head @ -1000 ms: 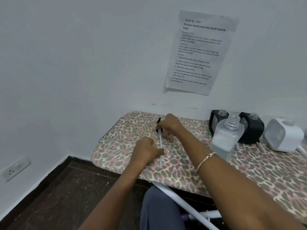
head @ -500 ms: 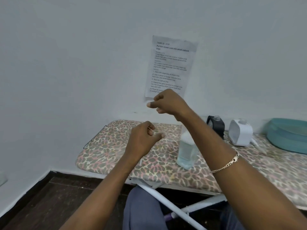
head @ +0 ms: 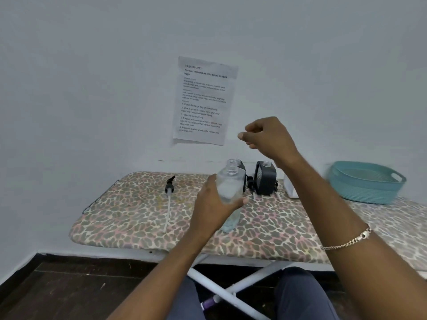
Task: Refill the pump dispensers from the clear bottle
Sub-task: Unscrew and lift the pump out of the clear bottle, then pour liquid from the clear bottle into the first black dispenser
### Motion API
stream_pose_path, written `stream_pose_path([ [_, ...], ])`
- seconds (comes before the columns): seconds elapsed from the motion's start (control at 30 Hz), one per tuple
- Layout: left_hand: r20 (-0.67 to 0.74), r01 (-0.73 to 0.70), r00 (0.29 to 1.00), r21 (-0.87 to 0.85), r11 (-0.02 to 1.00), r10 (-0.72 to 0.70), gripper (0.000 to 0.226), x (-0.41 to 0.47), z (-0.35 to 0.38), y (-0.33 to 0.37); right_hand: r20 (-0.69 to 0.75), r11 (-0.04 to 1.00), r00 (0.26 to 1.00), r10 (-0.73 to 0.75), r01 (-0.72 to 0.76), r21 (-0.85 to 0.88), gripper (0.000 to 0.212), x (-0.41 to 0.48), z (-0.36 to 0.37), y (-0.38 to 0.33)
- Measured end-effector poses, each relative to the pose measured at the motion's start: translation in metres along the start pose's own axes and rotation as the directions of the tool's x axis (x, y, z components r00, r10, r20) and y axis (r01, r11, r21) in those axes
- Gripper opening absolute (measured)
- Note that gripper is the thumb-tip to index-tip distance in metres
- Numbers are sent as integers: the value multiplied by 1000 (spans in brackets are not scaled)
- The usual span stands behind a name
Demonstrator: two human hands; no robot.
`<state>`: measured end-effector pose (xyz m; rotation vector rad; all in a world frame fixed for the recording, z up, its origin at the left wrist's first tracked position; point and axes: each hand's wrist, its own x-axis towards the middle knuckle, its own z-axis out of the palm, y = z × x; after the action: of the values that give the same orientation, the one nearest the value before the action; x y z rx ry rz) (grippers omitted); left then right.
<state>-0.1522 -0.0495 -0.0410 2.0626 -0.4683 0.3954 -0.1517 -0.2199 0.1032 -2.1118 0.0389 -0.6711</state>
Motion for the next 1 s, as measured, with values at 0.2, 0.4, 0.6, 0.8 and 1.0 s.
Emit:
stream_pose_path([
  [0.2, -134, 31, 991, 8, 999, -30, 67, -4, 24, -10, -1, 992, 997, 82, -82, -92, 36, -3, 19, 61],
  [0.4, -183, 56, 981, -31, 998, -61, 60, 6, 25, -19, 2, 974, 984, 178, -176, -141, 48, 5, 58, 112],
  [0.6, -222, 61, 973, 7, 998, -58, 64, 16, 19, -29, 8, 966, 969, 245, -244, -85, 64, 14, 94, 131],
  [0.8, -259, 71, 964, 27, 997, -62, 58, 26, 10, -37, -33, 942, 949, 313, -314, -119, 61, 27, 123, 144],
  [1.0, -275, 65, 960, 44, 997, -50, 61, 28, 9, -43, -45, 928, 938, 344, -347, -136, 49, 28, 133, 144],
])
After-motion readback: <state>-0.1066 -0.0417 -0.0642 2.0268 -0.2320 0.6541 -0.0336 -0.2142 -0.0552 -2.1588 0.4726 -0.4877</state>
